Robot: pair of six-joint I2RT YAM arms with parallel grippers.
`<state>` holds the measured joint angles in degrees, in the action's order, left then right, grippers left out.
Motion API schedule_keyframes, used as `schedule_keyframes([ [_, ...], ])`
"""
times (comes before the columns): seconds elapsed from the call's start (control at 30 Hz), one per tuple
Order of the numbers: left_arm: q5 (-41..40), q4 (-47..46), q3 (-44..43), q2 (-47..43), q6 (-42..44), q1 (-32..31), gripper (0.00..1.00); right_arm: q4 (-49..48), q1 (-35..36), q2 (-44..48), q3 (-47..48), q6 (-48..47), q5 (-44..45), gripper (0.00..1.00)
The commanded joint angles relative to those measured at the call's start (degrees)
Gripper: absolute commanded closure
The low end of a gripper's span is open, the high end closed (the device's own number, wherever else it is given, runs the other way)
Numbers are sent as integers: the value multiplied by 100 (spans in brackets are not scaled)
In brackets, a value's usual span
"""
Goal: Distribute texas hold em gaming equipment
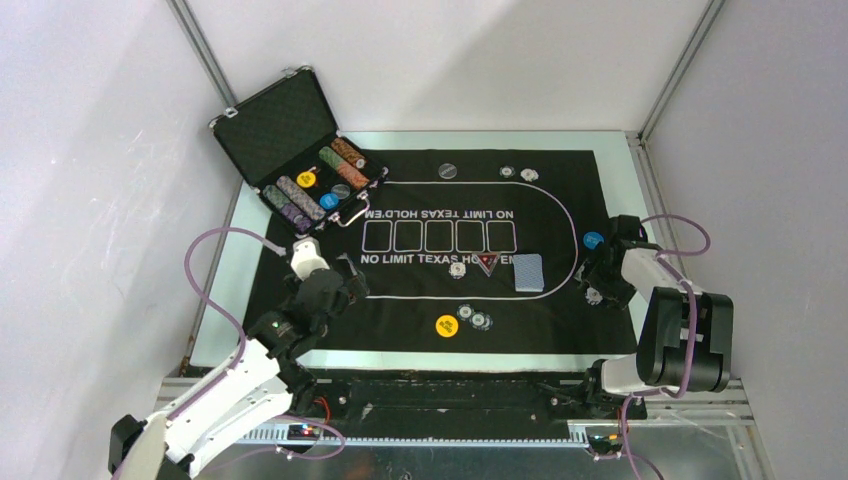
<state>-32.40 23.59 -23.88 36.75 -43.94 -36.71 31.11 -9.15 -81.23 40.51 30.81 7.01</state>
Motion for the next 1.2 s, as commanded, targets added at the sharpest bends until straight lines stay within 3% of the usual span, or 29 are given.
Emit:
schedule_keyframes([
  [0.0,-186,-27,-20,14,26,34,2,76,-35,78,146,42,227,18],
  [0.13,-105,-111,-75,87,47,35,2,279,-28,416,143,44,320,11],
  [0.17,-63,-137,-87,137,58,37,2,329,-4,585,146,12,304,4],
  [0.37,458,-426,-421,540,271,39,2,521,515,1513,143,-193,294,0],
  [0.5,950,-661,-658,941,351,31,2,313,1327,1886,124,-492,114,0],
  [0.63,1127,-750,-881,1336,402,24,2,-449,2699,1747,204,-729,-379,0],
  [0.73,1234,-650,-989,1598,441,28,2,-1091,4089,757,775,-706,-343,0],
  [0.87,1219,-575,-943,1626,467,26,2,-895,4914,-610,1785,-525,232,2],
  [1.0,1176,-575,-846,1550,511,26,2,-519,5232,-1967,2775,-331,786,5],
  [1.17,1129,-622,-721,1442,543,24,2,-399,5279,-2658,3363,-156,792,14],
])
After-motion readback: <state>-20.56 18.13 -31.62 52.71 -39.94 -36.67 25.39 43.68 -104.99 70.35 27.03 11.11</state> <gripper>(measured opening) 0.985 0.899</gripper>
